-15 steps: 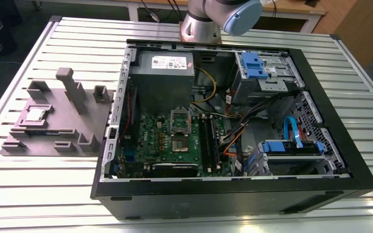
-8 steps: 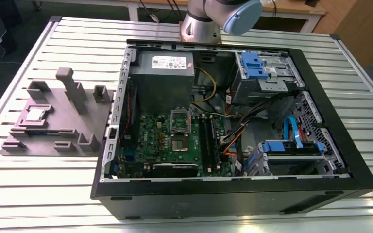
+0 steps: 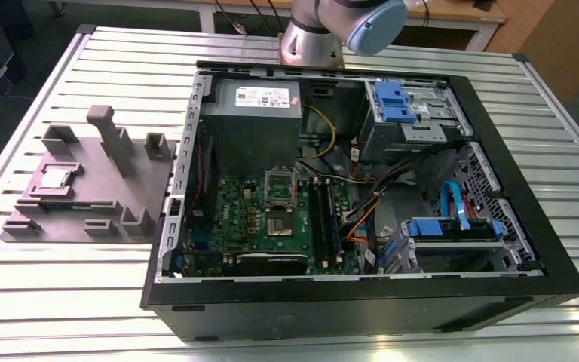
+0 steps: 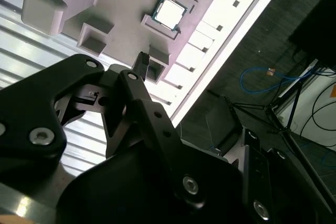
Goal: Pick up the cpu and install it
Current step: 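Pick up the cpu and move it towards the insertion slot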
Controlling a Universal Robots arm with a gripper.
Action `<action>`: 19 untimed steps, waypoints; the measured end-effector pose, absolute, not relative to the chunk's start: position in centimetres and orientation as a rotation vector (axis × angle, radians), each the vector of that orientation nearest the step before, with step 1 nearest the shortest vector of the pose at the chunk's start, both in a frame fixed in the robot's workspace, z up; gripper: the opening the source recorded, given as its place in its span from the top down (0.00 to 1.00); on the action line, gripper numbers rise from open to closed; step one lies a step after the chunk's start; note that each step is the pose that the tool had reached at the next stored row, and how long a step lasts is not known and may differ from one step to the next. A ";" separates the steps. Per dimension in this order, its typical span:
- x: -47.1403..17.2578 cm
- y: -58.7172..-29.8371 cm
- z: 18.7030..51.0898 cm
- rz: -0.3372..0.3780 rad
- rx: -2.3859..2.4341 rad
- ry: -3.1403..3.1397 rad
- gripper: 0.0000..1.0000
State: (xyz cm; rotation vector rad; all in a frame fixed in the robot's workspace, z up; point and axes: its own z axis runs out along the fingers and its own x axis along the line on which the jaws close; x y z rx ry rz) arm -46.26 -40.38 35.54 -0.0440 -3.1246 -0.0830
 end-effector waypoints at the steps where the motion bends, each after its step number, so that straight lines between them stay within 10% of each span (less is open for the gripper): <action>1: -46.3 -40.4 35.5 -0.083 -0.044 -3.124 0.29; 19: -46.1 -40.4 34.8 -0.083 -0.044 -3.124 0.29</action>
